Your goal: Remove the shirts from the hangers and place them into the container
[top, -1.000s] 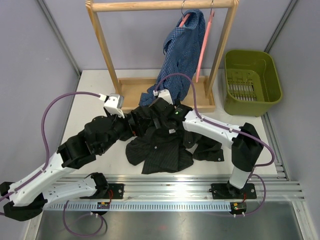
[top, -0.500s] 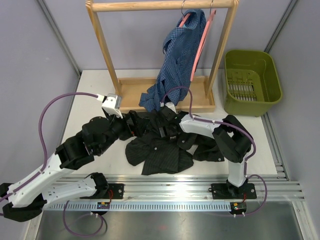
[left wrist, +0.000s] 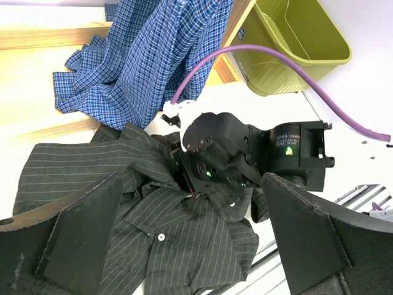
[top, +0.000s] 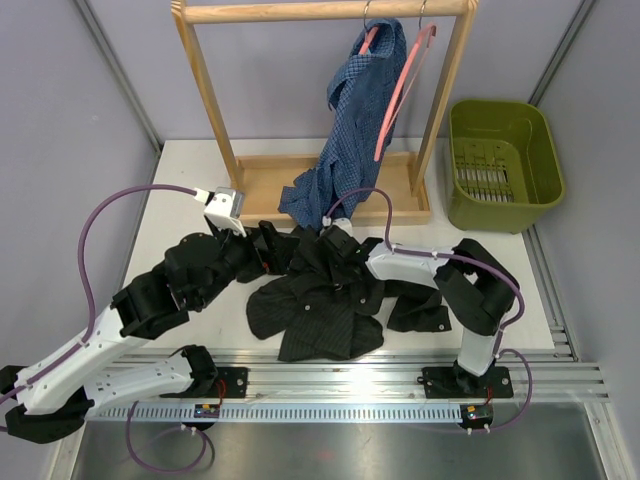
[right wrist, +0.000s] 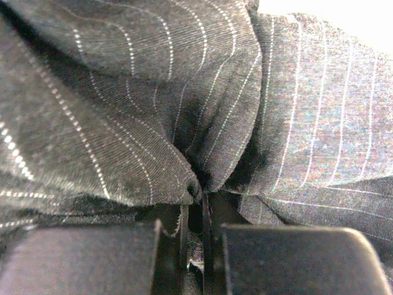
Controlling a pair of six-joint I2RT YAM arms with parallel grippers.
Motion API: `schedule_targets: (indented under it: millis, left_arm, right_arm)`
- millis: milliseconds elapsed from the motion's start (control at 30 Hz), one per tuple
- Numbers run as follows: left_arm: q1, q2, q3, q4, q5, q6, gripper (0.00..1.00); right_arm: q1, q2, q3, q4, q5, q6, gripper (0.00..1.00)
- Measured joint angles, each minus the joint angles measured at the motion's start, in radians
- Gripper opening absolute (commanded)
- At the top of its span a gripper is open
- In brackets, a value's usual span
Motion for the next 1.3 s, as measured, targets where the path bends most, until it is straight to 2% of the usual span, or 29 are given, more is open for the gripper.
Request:
schedule_targets:
  millis: [133,233,400,567,667,800,933,1133,1233,1300]
  left_arm:
    - [0.0,-0.002,0.0,0.0,0.0,0.0,0.99]
    - [0.0,-0.001,0.0,0.0,0.0,-0.003,0.99]
    - [0.0,-0.001,0.0,0.0,0.0,-0.003,0.99]
    - [0.0,0.002,0.0,0.0,0.0,-0.003,0.99]
    - [0.0,0.015,0.0,0.0,0.0,-0.003,0.99]
    - [0.0,0.033,0.0,-0.001,0.0,-0.003,0.99]
    - [0.0,0.037,0.007,-0.008,0.0,-0.003,0.99]
    - [0.0,0.038,0.014,-0.011,0.007,-0.003,0.99]
    - [0.0,0.039,0.019,-0.016,0.015,-0.003,0.99]
    - [0.0,0.039,0.025,-0.017,0.019,-0.003,0.99]
  right_arm:
    - [0.043,-0.031,-0.024,-0.023,0.009,0.036,0.0]
    - [0.092,-0.099,-0.052,-0.101,0.048,0.076,0.0]
    - [0.14,-0.334,-0.094,-0.267,0.186,0.203,0.0]
    - [0.141,-0.631,-0.103,-0.485,0.397,0.414,0.0]
    - [0.141,-0.751,-0.092,-0.659,0.527,0.568,0.0]
    - [0.141,-0.77,-0.022,-0.875,0.669,0.762,0.0]
    - [0.14,-0.761,0.072,-0.958,0.791,0.908,0.0]
    - [0.106,-0.76,0.243,-0.999,0.958,0.942,0.0]
    - [0.071,-0.763,0.338,-0.988,1.059,0.813,0.0]
    - [0.037,-0.784,0.353,-0.867,1.104,0.628,0.0]
